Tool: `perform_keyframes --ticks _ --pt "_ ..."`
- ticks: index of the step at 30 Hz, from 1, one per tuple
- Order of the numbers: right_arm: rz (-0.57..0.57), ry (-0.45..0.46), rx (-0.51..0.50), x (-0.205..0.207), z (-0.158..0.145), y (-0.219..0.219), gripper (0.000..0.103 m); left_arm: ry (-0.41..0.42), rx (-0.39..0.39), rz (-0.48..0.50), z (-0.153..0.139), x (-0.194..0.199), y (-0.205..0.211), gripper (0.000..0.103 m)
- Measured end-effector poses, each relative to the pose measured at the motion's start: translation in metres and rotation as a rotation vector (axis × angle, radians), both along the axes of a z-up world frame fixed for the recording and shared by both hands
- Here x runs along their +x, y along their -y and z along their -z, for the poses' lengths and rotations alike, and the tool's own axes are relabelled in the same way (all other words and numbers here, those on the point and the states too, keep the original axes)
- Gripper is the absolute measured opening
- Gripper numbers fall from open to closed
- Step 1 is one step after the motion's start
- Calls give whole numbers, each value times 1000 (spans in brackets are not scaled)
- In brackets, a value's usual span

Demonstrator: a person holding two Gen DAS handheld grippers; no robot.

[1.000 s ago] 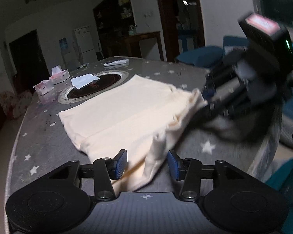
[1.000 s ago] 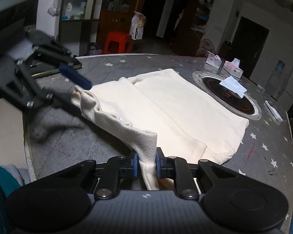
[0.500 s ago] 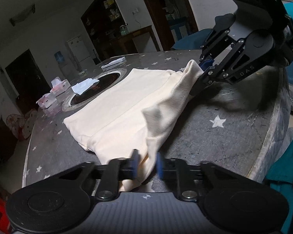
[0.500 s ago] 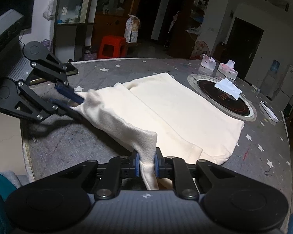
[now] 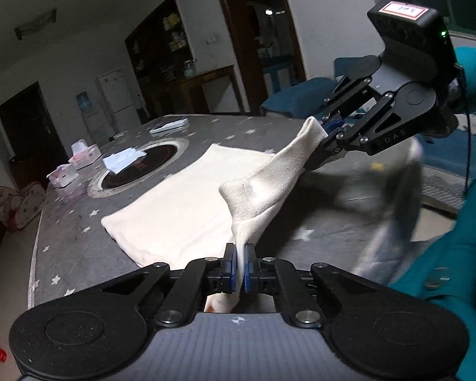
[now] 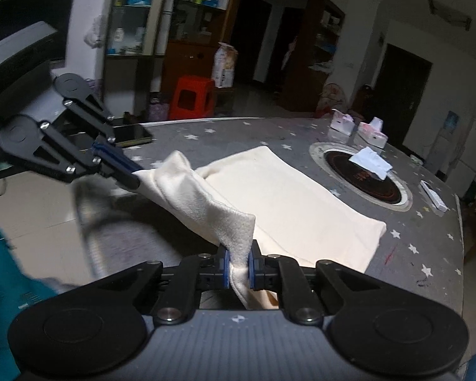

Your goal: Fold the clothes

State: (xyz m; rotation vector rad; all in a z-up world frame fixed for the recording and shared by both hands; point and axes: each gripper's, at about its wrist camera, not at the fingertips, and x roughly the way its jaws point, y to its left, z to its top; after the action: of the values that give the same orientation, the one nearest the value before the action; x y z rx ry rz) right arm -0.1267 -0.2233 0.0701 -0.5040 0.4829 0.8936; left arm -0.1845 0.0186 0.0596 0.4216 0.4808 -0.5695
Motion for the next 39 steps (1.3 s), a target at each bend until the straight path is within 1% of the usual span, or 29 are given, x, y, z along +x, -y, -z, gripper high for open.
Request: perform_keyframes --ticks 4,6,7,8,10,11,13,14,15,16,17,18,20,21,25,26,27,28,29,31,35,39 --pt "-24 -12 -23 -28 -20 12 9 -16 -41 15 -18 -18 -1 4" --pt "-28 -30 -23 -35 -27 16 9 -36 -78 7 -23 -19 -4 4" --pt "-28 -38 -25 -38 -29 17 9 -64 -109 4 -24 -17 -5 4" --pt "-23 -39 -29 -38 -29 17 9 -102 -147 1 -24 -14 -8 8" --pt "-16 -30 -36 -37 -28 16 9 -136 -183 -8 -21 -11 -9 9" --pt "-8 -35 -31 -35 -28 15 9 -152 -196 -5 -19 -11 -9 12" --pt "12 -45 -23 -29 -29 14 9 -174 -200 10 -17 -14 -4 30" --pt "19 -47 -19 -26 -30 14 9 -175 -192 17 -16 -16 0 47" --pt "25 -50 -14 -23 -31 13 9 -169 -178 26 -15 -19 4 49" --pt "30 -55 -9 -20 -32 12 9 -163 -163 35 -14 -22 8 49" --pt "36 -58 -3 -18 -33 12 9 -158 -153 45 -13 -25 12 52" --pt "39 -59 1 -15 -34 11 9 -154 -148 55 -13 -26 16 57" --pt "42 -51 2 -13 -35 11 10 -140 -126 67 -10 -29 23 62" --pt "43 -47 2 -12 -36 10 9 -132 -108 70 -8 -30 28 62" --pt "50 -40 8 -11 -37 13 10 -99 -8 58 6 -31 40 61" --pt "52 -39 10 -11 -37 13 10 -91 19 55 10 -32 42 50" --pt "53 -39 12 -12 -37 15 10 -86 38 51 12 -31 43 30" --pt "51 -40 12 -14 -36 16 10 -88 40 49 12 -31 41 20" --pt "49 -41 12 -16 -35 17 10 -95 30 49 10 -30 38 14" --pt "40 -45 13 -22 -36 21 9 -106 8 56 5 -31 30 12" --pt "17 -46 9 -31 -44 27 9 -94 -30 89 -15 -34 17 12" --pt "27 -49 6 -18 -48 28 9 -68 -69 62 -29 -14 10 12"
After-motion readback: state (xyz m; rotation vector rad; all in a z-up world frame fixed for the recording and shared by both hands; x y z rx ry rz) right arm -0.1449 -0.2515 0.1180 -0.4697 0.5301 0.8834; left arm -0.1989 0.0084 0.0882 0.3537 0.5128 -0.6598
